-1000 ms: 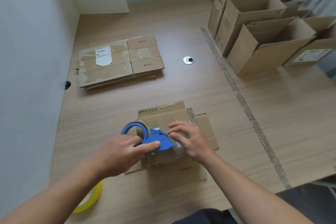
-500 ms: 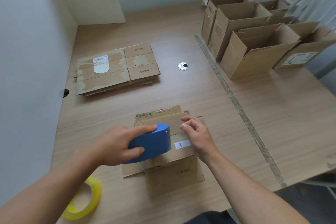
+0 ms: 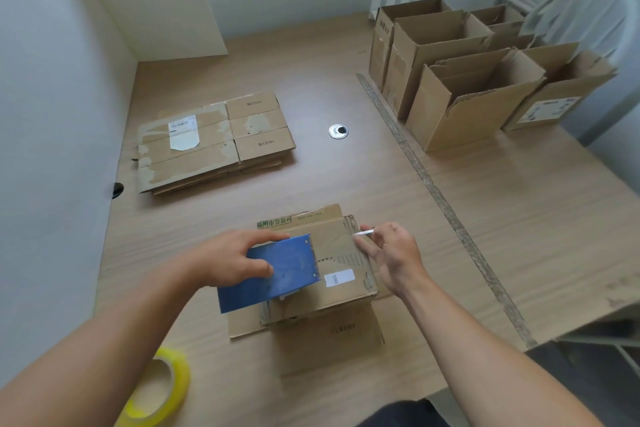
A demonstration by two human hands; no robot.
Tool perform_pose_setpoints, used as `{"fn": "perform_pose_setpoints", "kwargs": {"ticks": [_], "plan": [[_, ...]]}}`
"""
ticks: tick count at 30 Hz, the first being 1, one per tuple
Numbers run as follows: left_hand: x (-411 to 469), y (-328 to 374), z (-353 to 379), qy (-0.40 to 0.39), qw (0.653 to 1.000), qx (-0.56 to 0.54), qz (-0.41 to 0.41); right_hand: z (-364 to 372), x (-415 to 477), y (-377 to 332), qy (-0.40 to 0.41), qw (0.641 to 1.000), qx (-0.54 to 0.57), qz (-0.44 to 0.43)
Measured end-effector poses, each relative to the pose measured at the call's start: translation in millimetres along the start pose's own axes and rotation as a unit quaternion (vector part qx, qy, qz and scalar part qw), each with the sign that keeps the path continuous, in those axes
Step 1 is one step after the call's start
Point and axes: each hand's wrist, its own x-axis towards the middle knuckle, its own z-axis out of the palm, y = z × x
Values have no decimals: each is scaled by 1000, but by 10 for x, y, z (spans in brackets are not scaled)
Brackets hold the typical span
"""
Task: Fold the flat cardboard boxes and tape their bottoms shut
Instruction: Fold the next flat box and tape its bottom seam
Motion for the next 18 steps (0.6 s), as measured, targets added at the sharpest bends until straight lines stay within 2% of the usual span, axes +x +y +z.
{"fn": "perform_pose_setpoints", "kwargs": {"ticks": [3,7,13,18], "plan": [[28,10,-43,-15,1000,12,-8,-107,8,-148,7,999,-33,6],[53,77,-37,-30,999,27,-15,-251,-8,-84,59,993,-95,32],[28,71,-51,-31,999,27,-30,-482,51,-182,124,991,-33,41],[88,156,-77,-48,997,45,-31,-723,53,-195,106,989,-89,52]]}}
